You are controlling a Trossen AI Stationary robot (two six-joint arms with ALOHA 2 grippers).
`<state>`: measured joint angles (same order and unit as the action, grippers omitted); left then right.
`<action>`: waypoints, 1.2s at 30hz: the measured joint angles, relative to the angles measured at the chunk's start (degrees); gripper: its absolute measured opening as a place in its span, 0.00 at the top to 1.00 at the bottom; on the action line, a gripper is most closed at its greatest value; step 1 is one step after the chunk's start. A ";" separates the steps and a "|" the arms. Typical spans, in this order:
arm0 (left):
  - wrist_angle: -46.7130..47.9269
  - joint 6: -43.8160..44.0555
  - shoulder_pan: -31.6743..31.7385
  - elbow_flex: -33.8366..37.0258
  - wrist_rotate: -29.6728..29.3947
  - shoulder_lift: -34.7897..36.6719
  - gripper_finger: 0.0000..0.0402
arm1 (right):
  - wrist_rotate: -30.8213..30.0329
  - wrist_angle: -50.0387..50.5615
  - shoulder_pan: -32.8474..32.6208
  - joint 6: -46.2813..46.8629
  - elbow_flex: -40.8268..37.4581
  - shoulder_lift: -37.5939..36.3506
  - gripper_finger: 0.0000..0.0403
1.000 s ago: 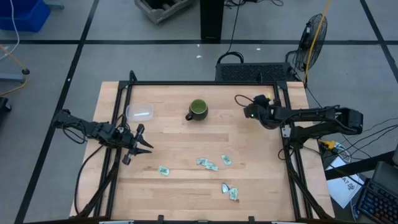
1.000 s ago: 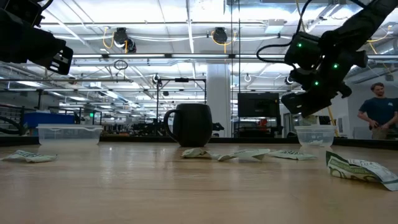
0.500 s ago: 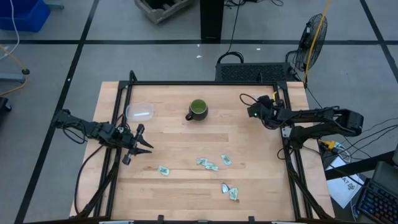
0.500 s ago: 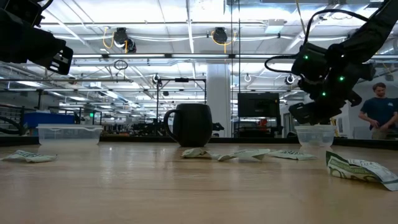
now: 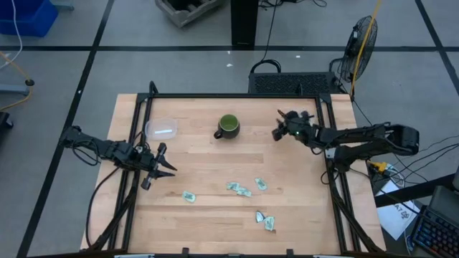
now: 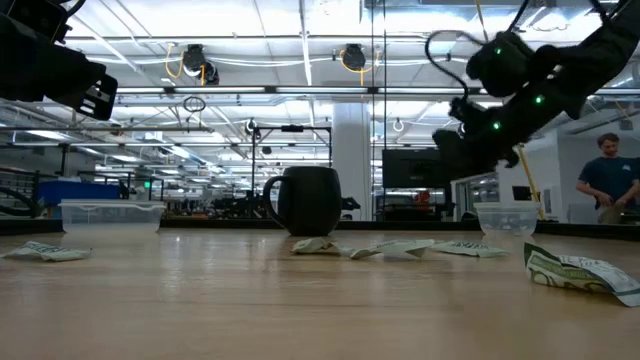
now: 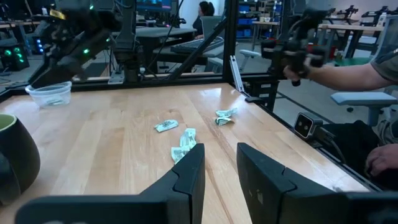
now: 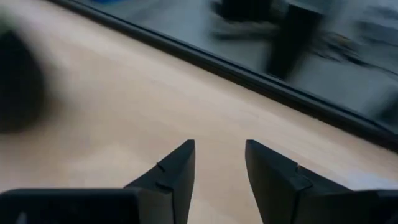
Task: Pick and place items into bin
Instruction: Put the white stevia packet into the left transparent bin
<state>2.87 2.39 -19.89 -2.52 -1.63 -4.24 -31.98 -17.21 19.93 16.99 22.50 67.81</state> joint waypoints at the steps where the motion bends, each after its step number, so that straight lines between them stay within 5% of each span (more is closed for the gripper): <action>1: 0.00 0.00 0.01 0.02 0.00 -0.01 0.76 | 1.75 -2.01 -1.20 -1.20 0.00 0.00 0.66; 9: 0.00 -0.01 0.00 0.01 0.00 0.00 0.76 | 10.90 -12.68 -14.05 -4.65 0.00 0.02 0.68; 21: 0.00 0.00 0.00 0.00 0.00 0.00 0.76 | 11.38 -21.43 -34.85 -2.77 0.00 0.04 0.68; 32: -0.06 0.05 -0.01 0.02 -0.09 -0.01 0.76 | 22.92 -46.48 -40.36 -8.70 0.00 0.00 0.68; 36: -6.67 1.48 0.01 0.04 -7.14 0.01 0.76 | 23.19 -49.91 -41.72 -8.69 0.00 0.02 0.68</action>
<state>-3.80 3.87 -19.88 -2.48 -8.77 -4.23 -8.80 -67.12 -21.78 8.29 22.50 67.83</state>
